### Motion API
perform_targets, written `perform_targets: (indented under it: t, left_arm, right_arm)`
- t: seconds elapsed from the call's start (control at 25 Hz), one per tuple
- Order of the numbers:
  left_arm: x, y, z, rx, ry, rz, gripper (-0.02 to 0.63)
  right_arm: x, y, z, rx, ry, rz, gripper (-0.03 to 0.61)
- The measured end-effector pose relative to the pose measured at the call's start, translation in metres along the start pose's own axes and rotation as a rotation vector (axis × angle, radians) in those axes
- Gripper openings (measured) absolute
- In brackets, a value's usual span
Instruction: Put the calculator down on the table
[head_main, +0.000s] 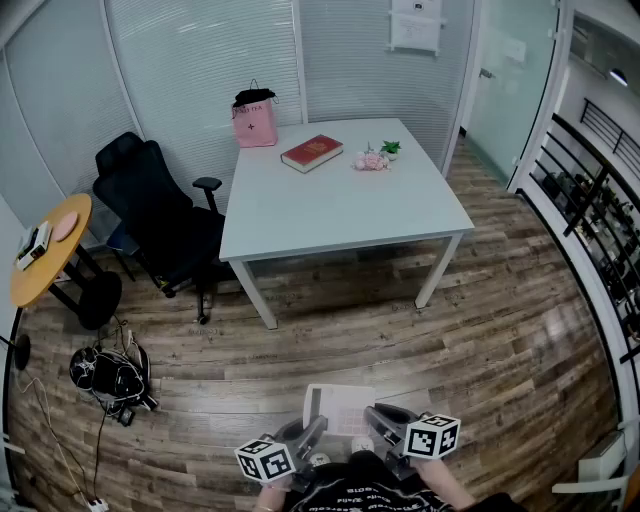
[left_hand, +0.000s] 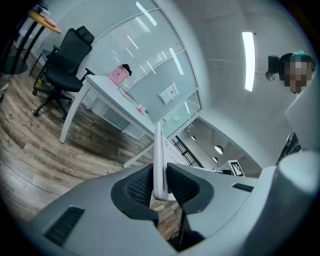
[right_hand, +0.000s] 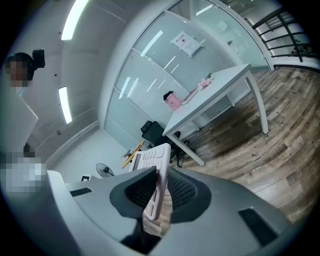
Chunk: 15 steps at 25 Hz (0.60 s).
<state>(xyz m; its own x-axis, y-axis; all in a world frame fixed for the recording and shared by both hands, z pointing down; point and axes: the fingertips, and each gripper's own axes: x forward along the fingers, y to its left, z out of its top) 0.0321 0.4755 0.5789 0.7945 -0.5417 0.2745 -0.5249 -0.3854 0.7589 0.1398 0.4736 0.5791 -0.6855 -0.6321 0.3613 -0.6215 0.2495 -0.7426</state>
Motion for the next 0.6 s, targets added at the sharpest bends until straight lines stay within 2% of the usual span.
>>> perform_targets:
  t: [0.44, 0.6]
  left_arm:
    - [-0.0037, -0.0055, -0.0021, -0.009, -0.037, 0.02, 0.094]
    - [0.0002, -0.0063, -0.0065, -0.027, -0.053, 0.042, 0.094]
  right_arm:
    - [-0.0009, 0.0029, 0.002, -0.031, 0.037, 0.034, 0.075]
    - [-0.0019, -0.0041, 0.0021, 0.005, 0.06, 0.043, 0.078]
